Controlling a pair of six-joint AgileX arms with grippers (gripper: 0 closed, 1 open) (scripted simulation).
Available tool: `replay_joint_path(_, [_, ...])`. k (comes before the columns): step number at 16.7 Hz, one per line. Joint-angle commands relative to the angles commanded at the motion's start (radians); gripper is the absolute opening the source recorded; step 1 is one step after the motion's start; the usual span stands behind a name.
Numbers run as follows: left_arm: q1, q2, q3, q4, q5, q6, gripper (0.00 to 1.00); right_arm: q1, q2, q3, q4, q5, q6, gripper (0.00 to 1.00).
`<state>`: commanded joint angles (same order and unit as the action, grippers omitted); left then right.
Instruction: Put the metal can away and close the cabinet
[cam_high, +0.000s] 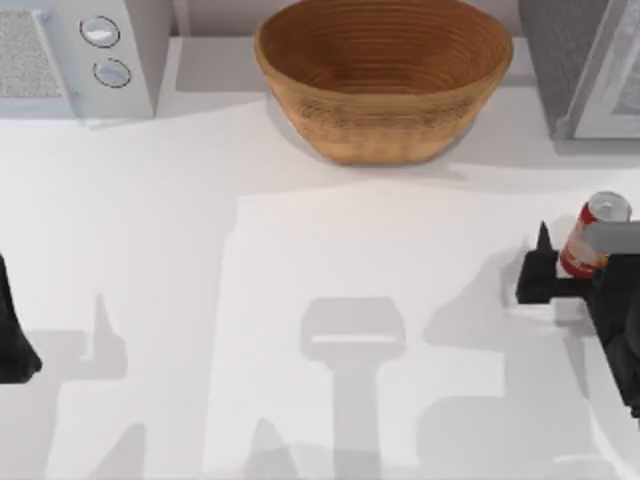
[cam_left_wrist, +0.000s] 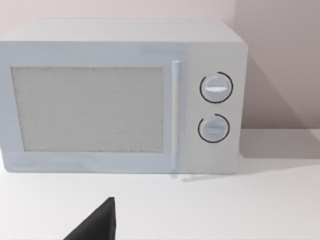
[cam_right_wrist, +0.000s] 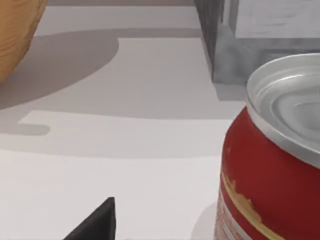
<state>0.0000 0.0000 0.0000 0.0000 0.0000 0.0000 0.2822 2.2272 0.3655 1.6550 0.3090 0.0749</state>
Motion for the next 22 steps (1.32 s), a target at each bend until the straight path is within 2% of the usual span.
replay_joint_path(12, [0.000, 0.000, 0.000, 0.000, 0.000, 0.000, 1.00, -0.023, 0.008, 0.060, -0.050, -0.022, -0.005, 1.00])
replay_joint_path(22, [0.000, 0.000, 0.000, 0.000, 0.000, 0.000, 1.00, -0.023, 0.008, 0.060, -0.050, -0.022, -0.005, 0.25])
